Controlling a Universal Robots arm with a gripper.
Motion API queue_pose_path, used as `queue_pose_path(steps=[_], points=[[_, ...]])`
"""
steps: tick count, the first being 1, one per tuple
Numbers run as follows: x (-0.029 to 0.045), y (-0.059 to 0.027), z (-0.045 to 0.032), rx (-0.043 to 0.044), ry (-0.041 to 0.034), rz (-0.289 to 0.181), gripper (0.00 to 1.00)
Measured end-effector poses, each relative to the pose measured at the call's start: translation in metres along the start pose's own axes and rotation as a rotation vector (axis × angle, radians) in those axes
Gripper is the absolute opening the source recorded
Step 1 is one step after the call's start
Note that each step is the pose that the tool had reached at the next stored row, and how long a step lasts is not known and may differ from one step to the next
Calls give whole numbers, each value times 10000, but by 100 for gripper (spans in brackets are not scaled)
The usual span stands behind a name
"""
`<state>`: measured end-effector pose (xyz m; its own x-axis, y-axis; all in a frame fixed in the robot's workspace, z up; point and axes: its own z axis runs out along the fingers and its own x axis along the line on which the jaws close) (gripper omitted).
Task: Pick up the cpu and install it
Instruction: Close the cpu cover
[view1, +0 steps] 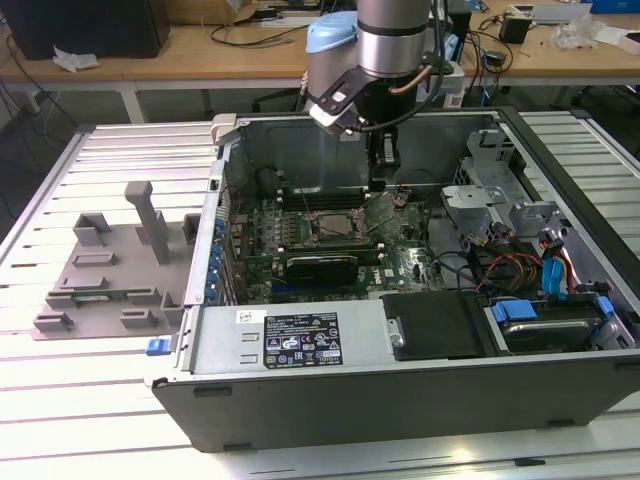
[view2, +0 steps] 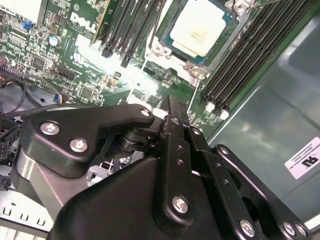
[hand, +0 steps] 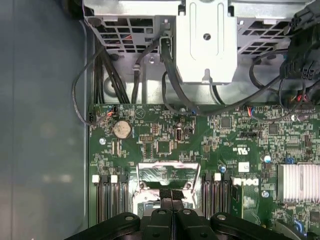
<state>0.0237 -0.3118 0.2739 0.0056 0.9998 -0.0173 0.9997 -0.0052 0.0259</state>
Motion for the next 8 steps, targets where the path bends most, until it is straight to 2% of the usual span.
queue_pose_path(steps=[7, 8], points=[[0, 134, 3, 1, -1, -1, 11], [1, 184, 6, 0, 1, 0, 11]])
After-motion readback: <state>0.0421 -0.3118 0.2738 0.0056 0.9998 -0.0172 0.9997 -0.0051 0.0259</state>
